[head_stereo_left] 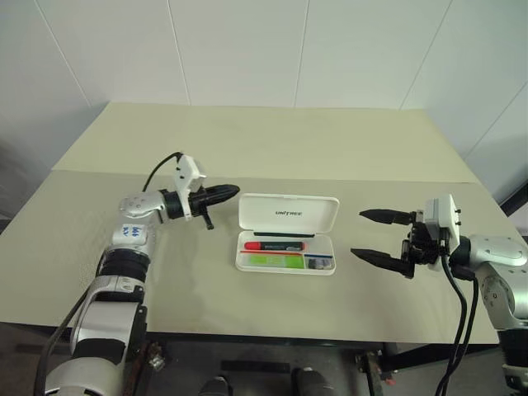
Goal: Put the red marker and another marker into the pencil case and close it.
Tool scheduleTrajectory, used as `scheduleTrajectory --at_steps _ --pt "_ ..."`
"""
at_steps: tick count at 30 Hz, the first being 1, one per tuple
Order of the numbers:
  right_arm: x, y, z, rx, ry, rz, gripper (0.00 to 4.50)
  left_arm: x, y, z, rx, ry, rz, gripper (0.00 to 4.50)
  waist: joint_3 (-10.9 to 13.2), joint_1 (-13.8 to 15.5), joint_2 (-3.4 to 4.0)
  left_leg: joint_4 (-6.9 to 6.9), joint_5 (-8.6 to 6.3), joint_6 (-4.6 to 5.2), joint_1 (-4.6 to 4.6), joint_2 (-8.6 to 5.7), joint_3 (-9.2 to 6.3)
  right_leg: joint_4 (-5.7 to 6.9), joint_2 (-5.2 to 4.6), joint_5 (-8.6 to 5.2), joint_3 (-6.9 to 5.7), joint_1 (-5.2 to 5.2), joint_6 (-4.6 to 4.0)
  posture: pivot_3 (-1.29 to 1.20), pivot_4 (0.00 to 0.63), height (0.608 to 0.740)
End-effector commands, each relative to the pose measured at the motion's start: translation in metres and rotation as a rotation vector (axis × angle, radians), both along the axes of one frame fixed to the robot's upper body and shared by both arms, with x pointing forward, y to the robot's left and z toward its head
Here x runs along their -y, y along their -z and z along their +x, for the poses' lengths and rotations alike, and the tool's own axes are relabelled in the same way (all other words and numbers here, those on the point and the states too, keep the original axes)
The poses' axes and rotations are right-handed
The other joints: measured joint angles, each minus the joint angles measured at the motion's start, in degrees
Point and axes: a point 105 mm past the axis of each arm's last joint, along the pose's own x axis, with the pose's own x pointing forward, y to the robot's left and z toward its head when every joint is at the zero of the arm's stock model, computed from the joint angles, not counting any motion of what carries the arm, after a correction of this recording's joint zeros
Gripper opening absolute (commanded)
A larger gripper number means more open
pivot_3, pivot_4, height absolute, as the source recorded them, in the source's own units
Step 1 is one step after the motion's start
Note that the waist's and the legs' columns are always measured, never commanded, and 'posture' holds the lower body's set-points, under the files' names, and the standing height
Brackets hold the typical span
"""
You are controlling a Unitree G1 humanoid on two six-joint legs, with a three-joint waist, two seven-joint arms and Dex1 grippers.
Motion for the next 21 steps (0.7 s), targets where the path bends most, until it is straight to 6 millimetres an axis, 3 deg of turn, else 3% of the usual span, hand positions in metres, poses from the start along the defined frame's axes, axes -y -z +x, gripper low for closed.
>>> scheduleTrajectory --at_steps 1,10,16,21 --pt "0.0 -0.01 -0.004 0.053 0.008 -0.008 4.5 0.008 -0.014 -0.002 0.047 0.046 -0.002 0.05 0.0 -0.1 0.0 0.0 0.0 0.0 0.0 0.0 0.0 0.0 0.0 0.0 0.0 0.0 0.0 0.0 0.15 0.74" --pt "-0.001 -0.008 -0.006 0.049 0.02 0.004 4.5 0.012 -0.008 -0.025 0.071 0.209 0.087 0.05 0.0 -0.1 0.0 0.01 0.0 0.0 0.01 -0.01 0.0 0.0 0.0 0.0 0.0 0.01 0.01 0.0 0.15 0.74" --pt "-0.001 -0.008 -0.005 0.05 0.025 0.009 4.5 0.016 0.018 -0.046 0.043 0.342 0.274 0.05 0.0 -0.1 0.0 -0.01 0.0 0.0 0.01 0.0 0.0 0.0 0.0 0.0 0.0 0.01 -0.01 0.0 0.15 0.74" --pt "-0.003 -0.008 -0.005 0.052 0.029 0.017 4.5 0.025 0.033 -0.046 0.003 0.338 0.332 0.05 0.0 0.0 0.0 0.03 0.0 0.0 0.01 0.0 0.0 0.0 0.0 0.0 0.01 0.02 -0.01 0.0 0.15 0.74"
